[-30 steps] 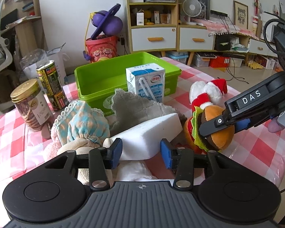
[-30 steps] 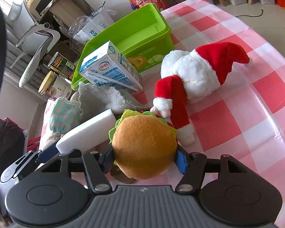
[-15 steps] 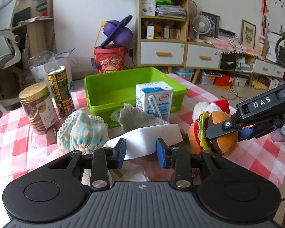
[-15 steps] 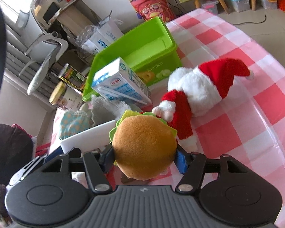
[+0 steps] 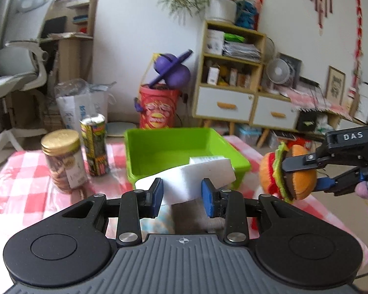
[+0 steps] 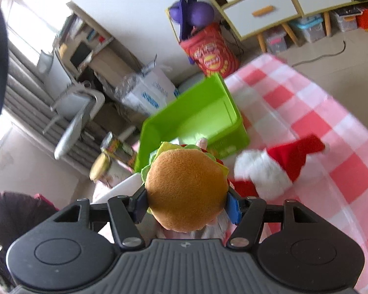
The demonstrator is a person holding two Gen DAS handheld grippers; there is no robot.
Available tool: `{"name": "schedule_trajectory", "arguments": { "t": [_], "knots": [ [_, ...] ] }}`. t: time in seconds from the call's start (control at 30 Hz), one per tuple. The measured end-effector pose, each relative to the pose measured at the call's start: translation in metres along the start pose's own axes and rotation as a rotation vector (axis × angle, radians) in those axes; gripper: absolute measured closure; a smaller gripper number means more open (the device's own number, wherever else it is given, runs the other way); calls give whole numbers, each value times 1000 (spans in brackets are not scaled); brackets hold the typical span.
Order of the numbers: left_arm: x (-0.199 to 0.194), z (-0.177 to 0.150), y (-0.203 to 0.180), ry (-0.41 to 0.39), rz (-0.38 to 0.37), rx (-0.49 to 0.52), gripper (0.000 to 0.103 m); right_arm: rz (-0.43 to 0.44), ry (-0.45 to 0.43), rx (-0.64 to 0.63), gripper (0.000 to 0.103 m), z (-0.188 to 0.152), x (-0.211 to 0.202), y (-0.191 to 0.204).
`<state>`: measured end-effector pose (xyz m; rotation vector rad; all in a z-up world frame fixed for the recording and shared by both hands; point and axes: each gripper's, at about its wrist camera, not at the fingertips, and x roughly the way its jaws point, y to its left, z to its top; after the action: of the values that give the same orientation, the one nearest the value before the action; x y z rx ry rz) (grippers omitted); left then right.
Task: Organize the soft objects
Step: 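Carry the hamburger and sponge block with both grippers over the lime-green bin, then open the left gripper to drop the sponge while the right gripper drops the hamburger into the bin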
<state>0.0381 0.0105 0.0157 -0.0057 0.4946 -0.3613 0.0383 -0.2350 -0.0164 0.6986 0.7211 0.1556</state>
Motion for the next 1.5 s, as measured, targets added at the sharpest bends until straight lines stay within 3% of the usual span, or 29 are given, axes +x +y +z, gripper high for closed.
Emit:
{"name": "schedule_trajectory", "arguments": {
  "t": [0.2,0.37,0.47,0.67,0.8,1.07,1.27,1.4,1.5],
  "knots": [
    [17,33,11,-23,75,-17,69,1,-62,56,57,44,15,3],
    [70,57,19,51,116,-16,69,-13,-96,57,57,77,52,2],
    [107,62,24,96,117,-27,69,32,-127,56,57,78,69,-8],
    [161,57,34,136,82,-78,68,113,-88,105,57,81,109,-27],
    [185,46,40,203,67,-92,68,55,-57,78,57,79,128,-29],
    [200,34,55,301,12,-178,67,36,-37,89,56,74,139,-33],
    [199,37,60,293,13,-184,62,24,-44,100,48,74,139,-30],
    [193,39,59,275,8,-180,49,33,-61,112,39,77,132,-31],
    [186,40,57,278,5,-176,43,29,-65,108,38,79,125,-29]
  ]
}}
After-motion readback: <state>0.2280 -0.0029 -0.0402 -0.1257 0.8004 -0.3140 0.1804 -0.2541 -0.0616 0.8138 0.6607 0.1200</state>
